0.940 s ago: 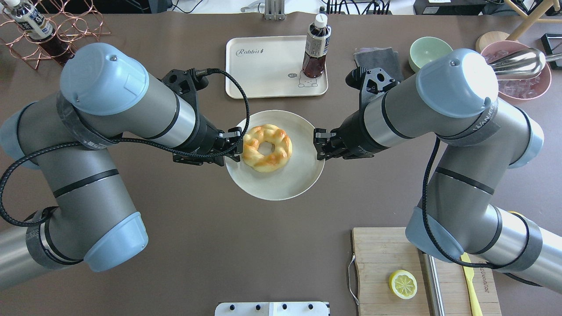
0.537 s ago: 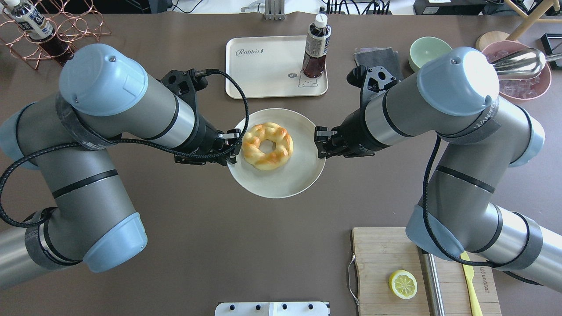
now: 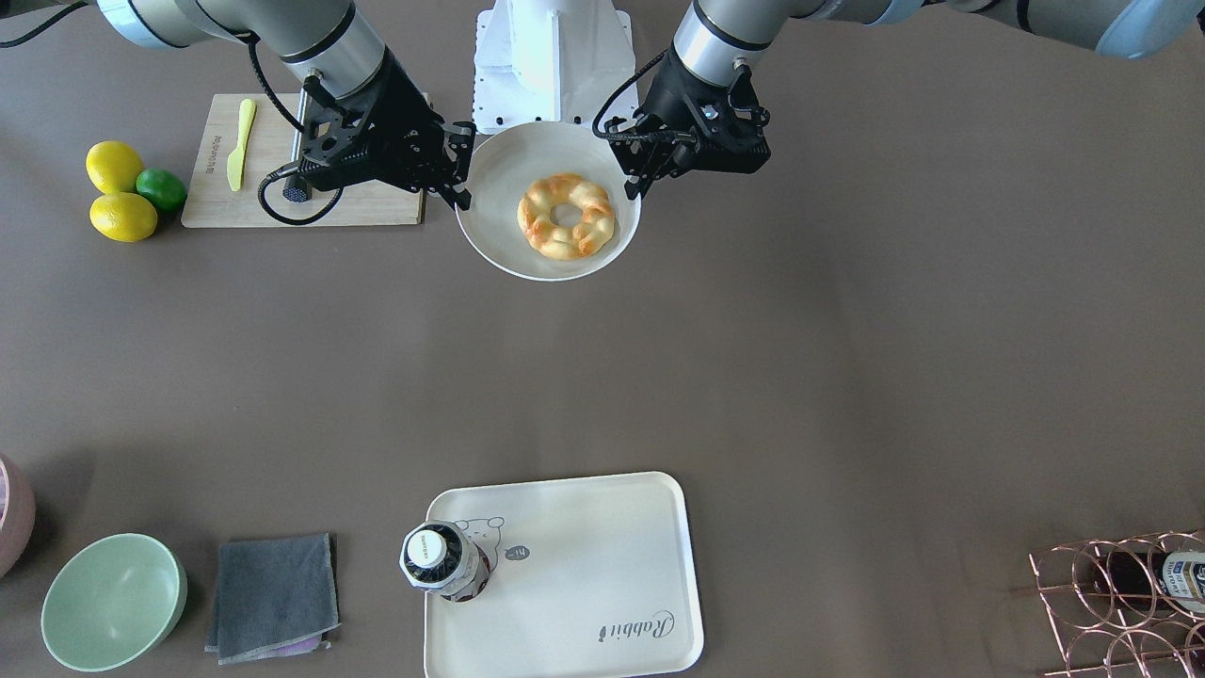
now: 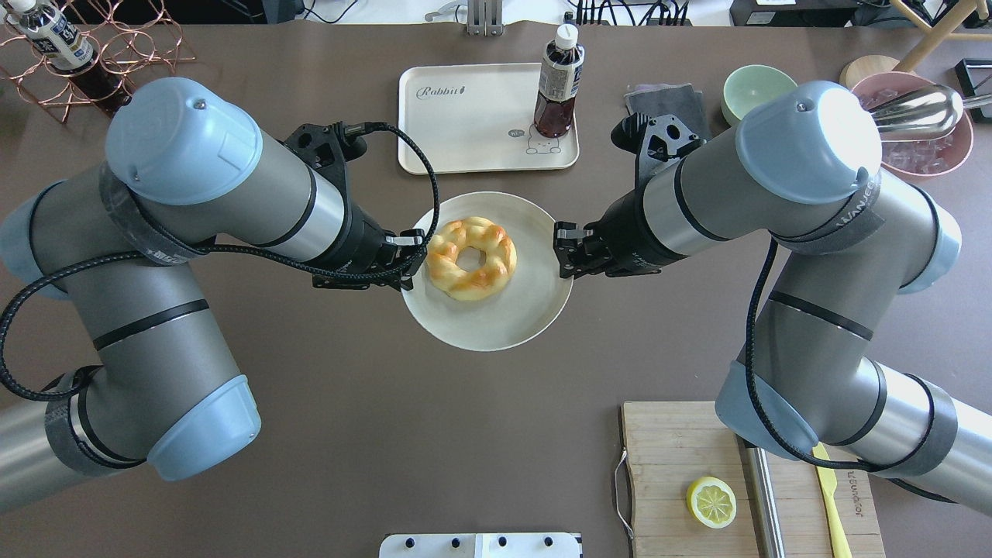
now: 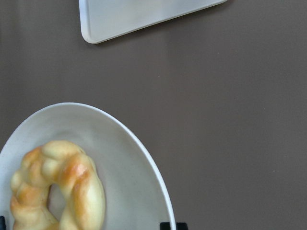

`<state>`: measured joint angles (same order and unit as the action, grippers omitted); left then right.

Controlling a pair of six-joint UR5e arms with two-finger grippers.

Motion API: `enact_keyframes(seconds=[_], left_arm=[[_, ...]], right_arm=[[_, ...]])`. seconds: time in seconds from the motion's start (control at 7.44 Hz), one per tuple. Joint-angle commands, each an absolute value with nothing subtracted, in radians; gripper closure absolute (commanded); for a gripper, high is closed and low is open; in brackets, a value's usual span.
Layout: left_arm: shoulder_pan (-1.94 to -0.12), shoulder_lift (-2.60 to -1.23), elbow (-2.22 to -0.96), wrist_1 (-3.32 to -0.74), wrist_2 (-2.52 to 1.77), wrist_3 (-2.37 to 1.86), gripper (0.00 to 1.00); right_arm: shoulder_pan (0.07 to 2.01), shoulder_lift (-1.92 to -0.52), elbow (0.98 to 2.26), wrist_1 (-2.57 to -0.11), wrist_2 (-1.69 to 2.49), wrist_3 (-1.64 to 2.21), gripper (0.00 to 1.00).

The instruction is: Place donut on tray

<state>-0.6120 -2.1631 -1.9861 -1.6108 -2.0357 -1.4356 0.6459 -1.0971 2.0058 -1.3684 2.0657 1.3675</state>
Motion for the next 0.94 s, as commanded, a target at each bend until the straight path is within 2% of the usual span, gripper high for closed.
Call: enact_keyframes(seconds=[0.0, 0.27, 0.4, 0.81], left_arm=[[-0.612, -2.167, -1.983, -1.611, -2.037, -1.436, 1.0], [-0.621, -2.163, -1.962, -1.612, -2.036, -1.434, 1.0], [-0.656, -2.169, -1.909, -1.644, -2.036, -1.434, 1.0], [-0.788, -2.248, -1.509, -1.966, -2.037, -1.439, 1.0]], right_arm=[[0.659, -1.097, 2.009, -1.368, 2.053, 1.368, 0.0], [0.678, -1.101, 2.006, -1.37, 2.057, 1.368, 0.0], [0.696, -1.123, 2.011, -1.371, 2.059, 1.367, 0.0], [0.718, -1.213, 2.011, -1.367, 2.068, 1.348, 0.0]])
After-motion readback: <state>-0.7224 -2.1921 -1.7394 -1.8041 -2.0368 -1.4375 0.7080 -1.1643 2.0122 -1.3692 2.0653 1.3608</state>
